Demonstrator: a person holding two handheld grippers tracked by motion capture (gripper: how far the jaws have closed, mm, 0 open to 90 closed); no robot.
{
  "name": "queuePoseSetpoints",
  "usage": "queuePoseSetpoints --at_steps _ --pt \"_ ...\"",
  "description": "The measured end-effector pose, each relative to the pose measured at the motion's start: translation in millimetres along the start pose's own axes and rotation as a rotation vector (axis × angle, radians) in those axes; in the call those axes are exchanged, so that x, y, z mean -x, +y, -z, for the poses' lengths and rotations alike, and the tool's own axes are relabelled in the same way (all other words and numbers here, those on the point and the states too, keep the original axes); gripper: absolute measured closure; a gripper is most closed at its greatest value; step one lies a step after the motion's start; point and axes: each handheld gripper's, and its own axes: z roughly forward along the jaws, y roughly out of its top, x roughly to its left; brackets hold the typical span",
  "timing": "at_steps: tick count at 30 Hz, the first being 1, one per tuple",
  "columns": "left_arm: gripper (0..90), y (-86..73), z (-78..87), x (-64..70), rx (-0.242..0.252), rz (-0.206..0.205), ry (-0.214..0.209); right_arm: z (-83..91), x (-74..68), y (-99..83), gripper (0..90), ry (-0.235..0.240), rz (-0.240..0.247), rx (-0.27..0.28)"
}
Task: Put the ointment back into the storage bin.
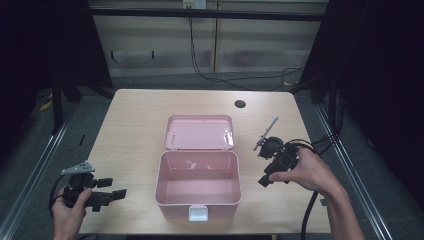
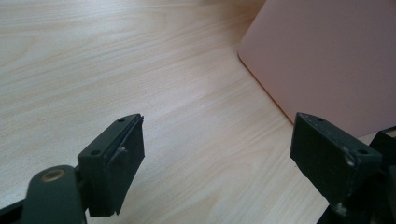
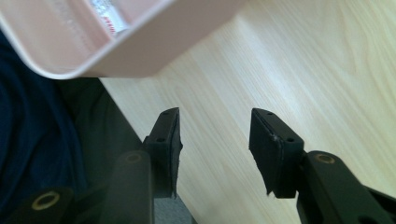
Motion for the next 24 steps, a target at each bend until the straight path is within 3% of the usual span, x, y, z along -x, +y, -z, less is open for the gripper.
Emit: queuePoseSetpoints --at_steps 6,13,24 --pt "17.6 -0.1 -0.3 0.5 0.003 0.005 0.0 -12.4 6.3 -14.0 54.6 0.002 -0.068 0.016" --pt "17.6 0.0 0.1 0.5 0.006 0.001 0.002 -26.0 12.9 -29.1 54.3 0.0 -0.11 0.029" --pt "17.6 0.3 -1.2 2.9 -0.001 -0.011 -0.001 -51.7 17.1 -60.6 53.1 -0.027 -0.211 0.121"
